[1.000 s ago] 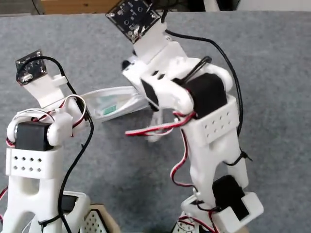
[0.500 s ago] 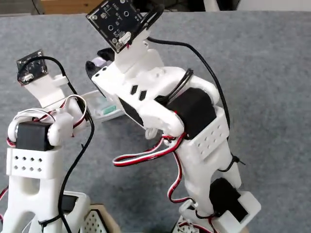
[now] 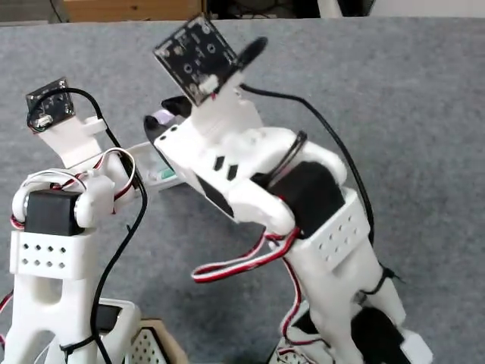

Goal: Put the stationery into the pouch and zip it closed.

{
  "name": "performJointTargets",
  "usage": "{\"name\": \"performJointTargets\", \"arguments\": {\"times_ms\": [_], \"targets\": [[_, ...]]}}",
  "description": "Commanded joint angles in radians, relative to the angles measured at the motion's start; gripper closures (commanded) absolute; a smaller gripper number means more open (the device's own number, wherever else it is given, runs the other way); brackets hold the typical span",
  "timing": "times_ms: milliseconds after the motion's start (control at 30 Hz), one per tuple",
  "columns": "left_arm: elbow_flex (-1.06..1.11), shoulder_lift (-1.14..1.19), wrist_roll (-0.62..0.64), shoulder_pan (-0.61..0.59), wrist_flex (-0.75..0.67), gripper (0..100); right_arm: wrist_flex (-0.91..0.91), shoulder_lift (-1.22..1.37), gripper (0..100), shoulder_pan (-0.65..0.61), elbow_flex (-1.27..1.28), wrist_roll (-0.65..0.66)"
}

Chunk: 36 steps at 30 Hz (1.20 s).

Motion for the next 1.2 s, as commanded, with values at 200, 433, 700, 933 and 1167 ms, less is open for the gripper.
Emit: {"name": "performJointTargets", "arguments": {"times_ms": [200, 433, 700, 933, 1167], "targets": [[0.022, 0.015, 0.009, -0.005, -0.017, 97, -0.181, -0.165, 98.5, -0.005, 0.249, 0.0], [0.022, 0.015, 0.009, -0.005, -0.017, 97, -0.184, -0.165, 98.2, -0.005, 0.246, 0.0], [0.022, 0.015, 0.009, -0.005, -0.015, 97, -0.184, -0.165, 84.5, -0.005, 0.246, 0.0], [0.022, 0.015, 0.009, -0.005, -0.017, 97, -0.184, -0.165, 84.8, -0.005, 0.246, 0.002], [0.019, 0.015, 0.009, -0.005, -0.017, 97, -0.173, -0.171, 84.8, -0.003, 0.223, 0.02]]}}
